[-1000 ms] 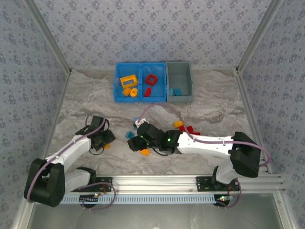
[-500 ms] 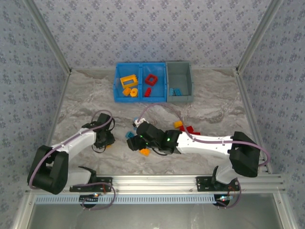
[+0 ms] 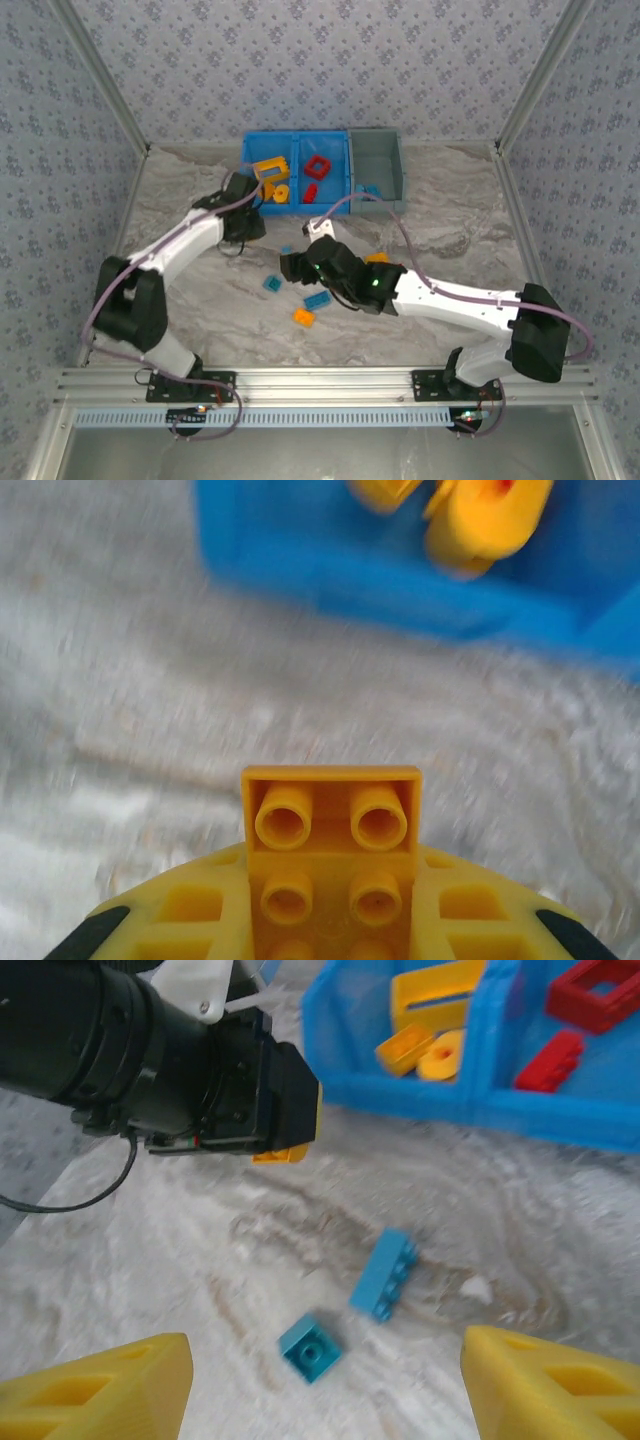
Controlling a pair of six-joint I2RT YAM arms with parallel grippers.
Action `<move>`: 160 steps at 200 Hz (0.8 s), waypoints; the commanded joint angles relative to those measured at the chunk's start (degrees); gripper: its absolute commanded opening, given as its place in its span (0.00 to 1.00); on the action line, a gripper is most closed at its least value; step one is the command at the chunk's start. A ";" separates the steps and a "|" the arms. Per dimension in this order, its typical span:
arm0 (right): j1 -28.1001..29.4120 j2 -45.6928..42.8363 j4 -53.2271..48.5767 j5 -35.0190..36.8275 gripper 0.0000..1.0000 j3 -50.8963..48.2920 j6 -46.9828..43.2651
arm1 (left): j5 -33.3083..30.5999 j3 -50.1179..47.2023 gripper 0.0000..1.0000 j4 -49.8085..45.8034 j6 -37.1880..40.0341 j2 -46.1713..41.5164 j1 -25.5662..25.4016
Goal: Sort the legos into containers by color
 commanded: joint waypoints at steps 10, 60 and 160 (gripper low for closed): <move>-3.01 2.68 -2.16 4.20 0.73 5.76 0.17 | -5.05 18.36 0.21 -9.22 8.15 12.71 0.45; -7.17 6.13 -1.02 1.52 0.74 7.50 0.52 | -11.38 43.99 0.22 -19.43 12.49 30.72 3.12; -9.78 5.15 -1.80 -0.43 0.76 6.72 2.21 | -10.85 51.01 0.49 -22.57 12.20 38.53 3.03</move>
